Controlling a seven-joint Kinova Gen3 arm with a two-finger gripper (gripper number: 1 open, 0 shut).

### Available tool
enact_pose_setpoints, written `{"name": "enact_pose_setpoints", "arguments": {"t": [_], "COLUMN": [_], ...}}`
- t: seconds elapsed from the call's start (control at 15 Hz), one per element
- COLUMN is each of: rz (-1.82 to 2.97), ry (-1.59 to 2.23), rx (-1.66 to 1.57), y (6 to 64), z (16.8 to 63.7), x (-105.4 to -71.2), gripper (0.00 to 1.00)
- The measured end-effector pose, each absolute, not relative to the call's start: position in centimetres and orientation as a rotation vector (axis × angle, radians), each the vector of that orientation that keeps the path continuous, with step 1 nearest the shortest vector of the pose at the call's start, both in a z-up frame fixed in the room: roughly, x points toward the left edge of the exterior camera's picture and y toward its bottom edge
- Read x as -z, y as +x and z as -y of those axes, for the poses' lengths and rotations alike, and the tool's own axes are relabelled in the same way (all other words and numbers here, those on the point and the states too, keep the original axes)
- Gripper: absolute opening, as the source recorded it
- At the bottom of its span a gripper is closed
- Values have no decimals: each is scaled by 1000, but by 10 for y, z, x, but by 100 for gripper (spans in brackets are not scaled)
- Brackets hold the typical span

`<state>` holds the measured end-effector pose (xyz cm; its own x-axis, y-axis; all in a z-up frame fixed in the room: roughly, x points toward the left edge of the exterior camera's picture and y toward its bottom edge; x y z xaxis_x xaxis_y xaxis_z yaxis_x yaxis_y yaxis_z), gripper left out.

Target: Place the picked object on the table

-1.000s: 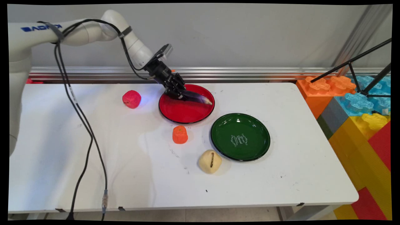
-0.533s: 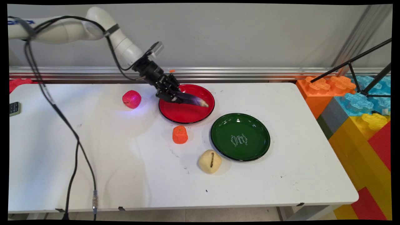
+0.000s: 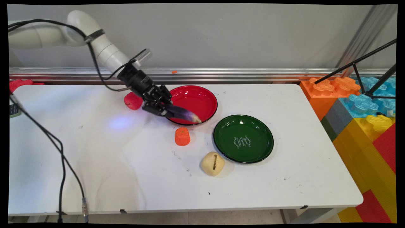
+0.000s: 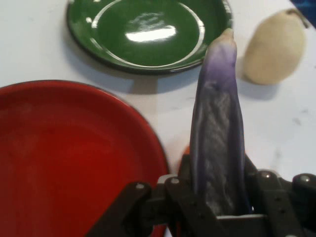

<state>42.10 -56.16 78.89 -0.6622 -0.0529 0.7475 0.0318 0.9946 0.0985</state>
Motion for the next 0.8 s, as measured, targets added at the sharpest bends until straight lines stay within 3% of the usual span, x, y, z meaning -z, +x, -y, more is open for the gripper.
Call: {"name": "enact_pose_setpoints", "arguments": {"t": [0.8], "rz": [2300], "ry": [-59], "rx": [236], "y": [435], "z": [490], "x": [-767], "gripper": [0]}}
